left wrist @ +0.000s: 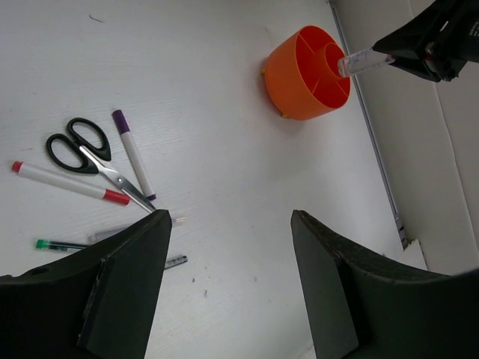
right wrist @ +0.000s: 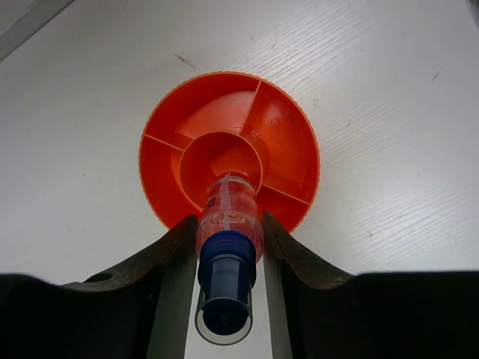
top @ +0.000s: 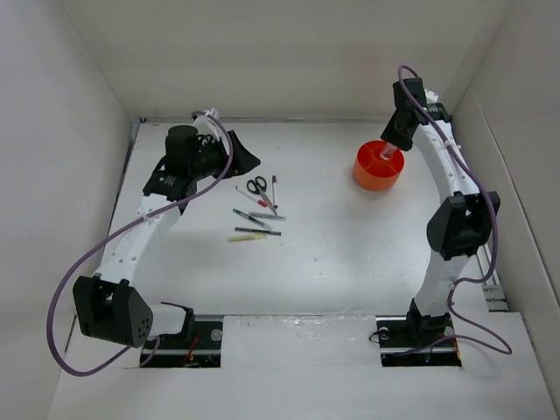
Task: Sort the stationery into containers
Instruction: Place the stationery in the storage box.
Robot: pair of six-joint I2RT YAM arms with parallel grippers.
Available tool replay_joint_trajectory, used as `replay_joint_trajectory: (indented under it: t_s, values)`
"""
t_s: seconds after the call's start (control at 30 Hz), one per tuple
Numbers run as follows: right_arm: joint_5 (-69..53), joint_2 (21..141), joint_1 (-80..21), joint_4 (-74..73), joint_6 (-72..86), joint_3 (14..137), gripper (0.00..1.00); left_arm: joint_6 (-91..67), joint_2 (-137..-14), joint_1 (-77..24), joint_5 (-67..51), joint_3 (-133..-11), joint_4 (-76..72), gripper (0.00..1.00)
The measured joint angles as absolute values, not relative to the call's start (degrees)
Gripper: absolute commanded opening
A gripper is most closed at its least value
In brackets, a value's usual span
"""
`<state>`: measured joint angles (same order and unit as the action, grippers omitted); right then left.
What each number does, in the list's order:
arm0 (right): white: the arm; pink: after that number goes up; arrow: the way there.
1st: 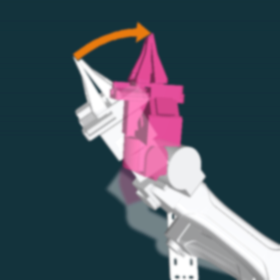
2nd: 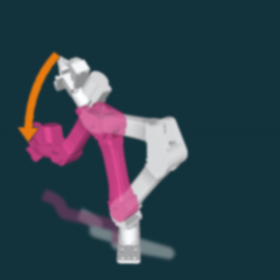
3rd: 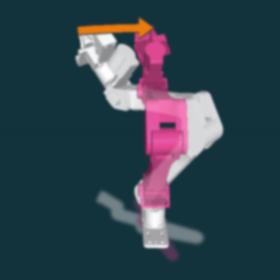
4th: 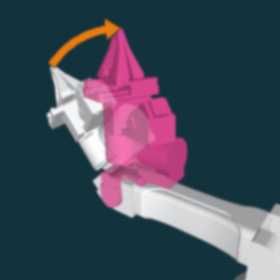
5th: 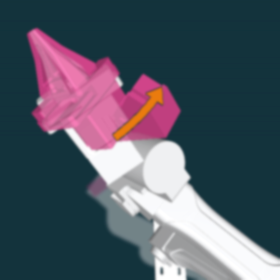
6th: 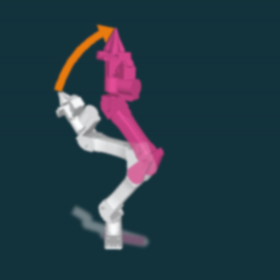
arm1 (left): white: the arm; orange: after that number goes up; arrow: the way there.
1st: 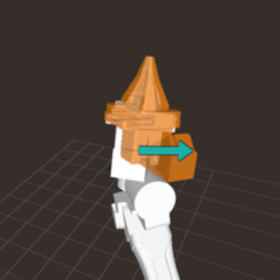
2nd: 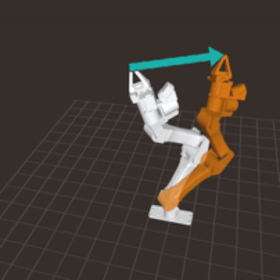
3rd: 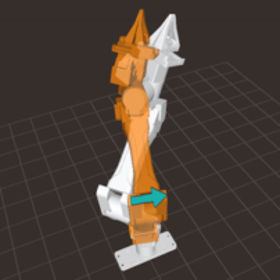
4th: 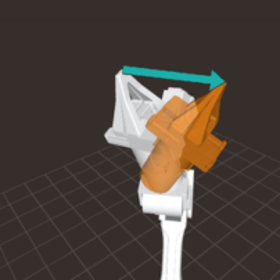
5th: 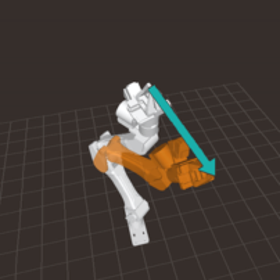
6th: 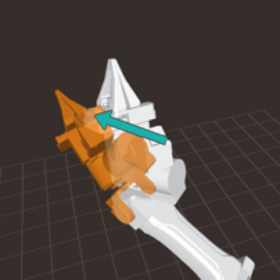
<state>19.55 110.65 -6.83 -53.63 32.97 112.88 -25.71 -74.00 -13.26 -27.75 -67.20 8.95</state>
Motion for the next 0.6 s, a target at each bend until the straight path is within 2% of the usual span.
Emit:
replay_joint_trajectory:
  t_s: [0.6]
  values:
    - [19.64, 116.40, -6.85, -53.52, 32.56, 115.68, 0.04, -24.40, -74.00, -13.65, -22.68, -64.31, 11.05, 0.62]
